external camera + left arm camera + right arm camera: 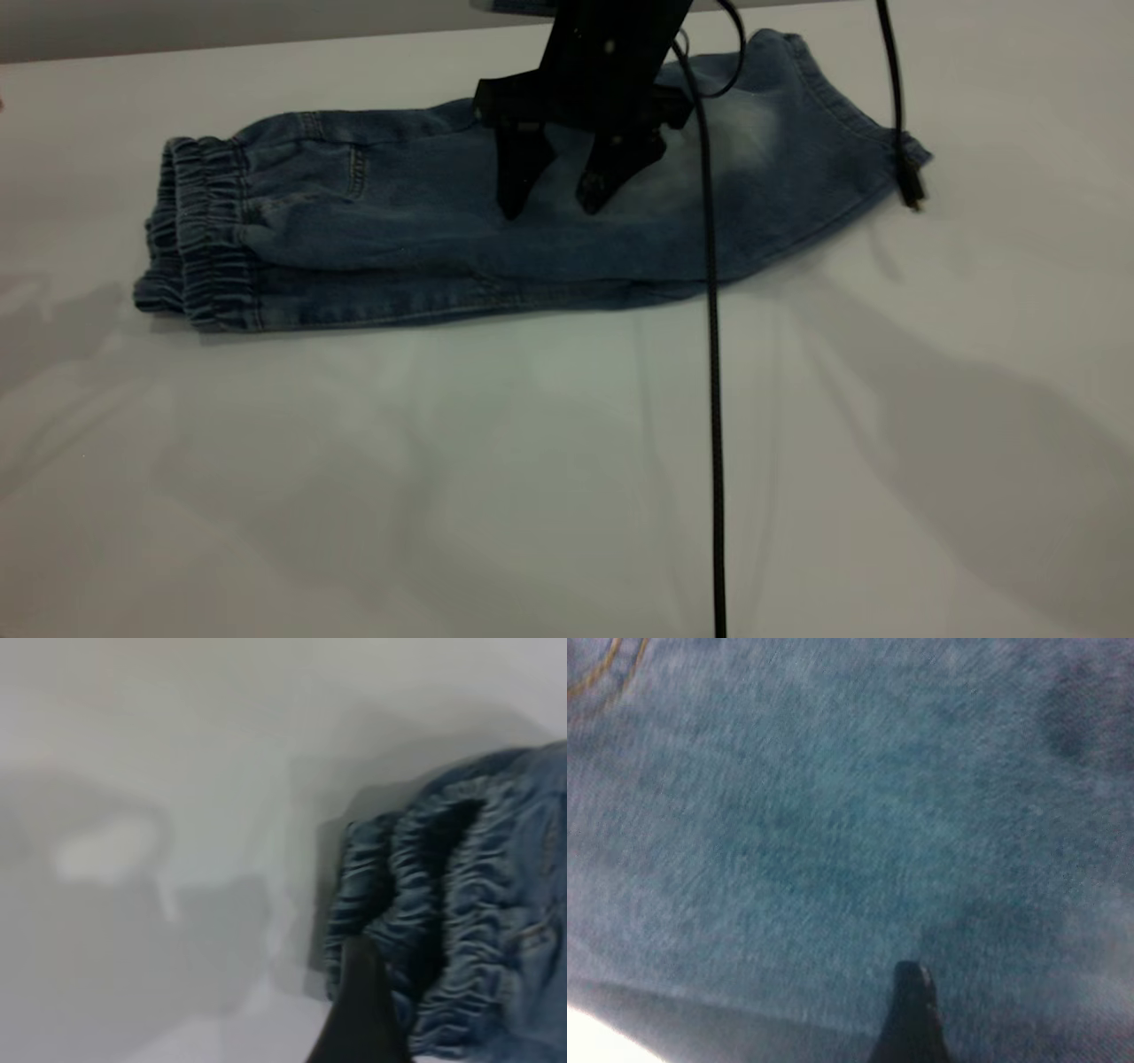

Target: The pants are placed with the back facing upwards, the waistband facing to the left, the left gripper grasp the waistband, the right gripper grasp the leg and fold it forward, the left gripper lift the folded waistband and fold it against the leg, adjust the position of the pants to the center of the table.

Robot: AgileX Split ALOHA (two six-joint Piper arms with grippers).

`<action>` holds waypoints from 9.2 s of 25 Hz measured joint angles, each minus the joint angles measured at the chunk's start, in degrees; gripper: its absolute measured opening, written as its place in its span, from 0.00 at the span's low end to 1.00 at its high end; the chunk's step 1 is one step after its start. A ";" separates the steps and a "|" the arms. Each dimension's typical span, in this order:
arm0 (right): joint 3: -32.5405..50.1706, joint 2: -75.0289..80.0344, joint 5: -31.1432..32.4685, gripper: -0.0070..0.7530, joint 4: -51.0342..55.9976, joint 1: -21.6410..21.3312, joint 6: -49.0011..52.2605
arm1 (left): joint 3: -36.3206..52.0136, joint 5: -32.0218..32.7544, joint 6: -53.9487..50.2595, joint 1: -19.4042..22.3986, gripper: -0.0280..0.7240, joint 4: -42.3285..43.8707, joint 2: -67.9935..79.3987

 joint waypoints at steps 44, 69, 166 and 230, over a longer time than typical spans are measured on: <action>-11.29 -9.42 1.61 0.66 1.96 -1.70 -4.79 | -12.13 6.64 -26.52 -10.98 0.70 17.57 20.81; -11.23 -7.22 4.77 0.66 2.76 -1.64 -5.09 | -12.07 -3.73 -22.35 -18.42 0.22 10.02 24.34; -11.43 -19.55 12.35 0.61 -6.11 -15.09 -5.81 | -37.98 -4.50 -25.58 -48.24 0.22 22.51 27.58; -11.42 6.01 14.84 0.61 -21.57 8.60 33.62 | -44.55 24.07 -22.33 -35.97 0.79 37.59 -11.80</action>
